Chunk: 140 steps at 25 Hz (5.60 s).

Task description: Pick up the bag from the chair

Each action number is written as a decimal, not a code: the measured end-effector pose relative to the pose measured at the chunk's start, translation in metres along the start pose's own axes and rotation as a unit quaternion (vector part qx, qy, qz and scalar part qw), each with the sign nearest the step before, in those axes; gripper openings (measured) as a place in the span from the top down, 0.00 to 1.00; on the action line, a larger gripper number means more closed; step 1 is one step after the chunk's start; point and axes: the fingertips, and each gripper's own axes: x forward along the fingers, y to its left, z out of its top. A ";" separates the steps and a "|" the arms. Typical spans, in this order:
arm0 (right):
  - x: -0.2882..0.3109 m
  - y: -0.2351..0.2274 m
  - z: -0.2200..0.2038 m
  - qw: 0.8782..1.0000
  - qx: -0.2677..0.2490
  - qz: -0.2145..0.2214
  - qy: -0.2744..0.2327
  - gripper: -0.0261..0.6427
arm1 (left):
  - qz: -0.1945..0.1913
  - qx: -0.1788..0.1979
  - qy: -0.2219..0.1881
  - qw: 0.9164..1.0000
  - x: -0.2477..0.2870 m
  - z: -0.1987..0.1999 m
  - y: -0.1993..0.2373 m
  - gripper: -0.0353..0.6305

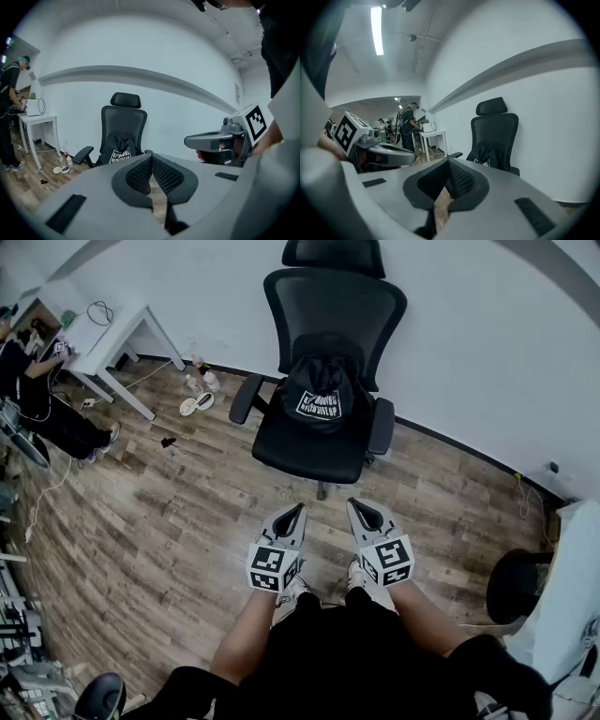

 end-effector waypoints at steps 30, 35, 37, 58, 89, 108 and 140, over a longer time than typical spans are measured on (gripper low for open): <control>0.008 0.048 0.029 0.998 -0.023 -0.025 -0.046 0.93 | 0.011 0.013 -0.053 0.998 -0.055 0.025 0.042 0.91; 0.012 0.054 0.045 0.996 -0.021 -0.043 -0.072 0.93 | 0.020 0.014 -0.084 0.996 -0.068 0.045 0.063 0.91; 0.013 0.056 0.049 0.995 -0.023 -0.053 -0.078 0.93 | 0.015 0.015 -0.093 0.995 -0.072 0.052 0.067 0.91; 0.070 -0.014 0.054 0.993 0.024 -0.088 -0.069 0.93 | 0.005 0.030 -0.061 0.998 -0.012 0.069 0.102 0.91; 0.260 -0.168 0.055 0.996 0.075 -0.024 0.029 0.93 | -0.021 0.037 0.029 0.999 0.229 0.113 0.193 0.91; 0.348 -0.209 0.057 0.981 0.106 -0.149 0.070 0.93 | -0.135 0.063 0.078 0.986 0.325 0.126 0.284 0.91; 0.429 -0.317 -0.114 0.942 0.144 -0.096 0.288 0.40 | -0.162 0.091 0.289 0.939 0.495 -0.013 0.304 0.41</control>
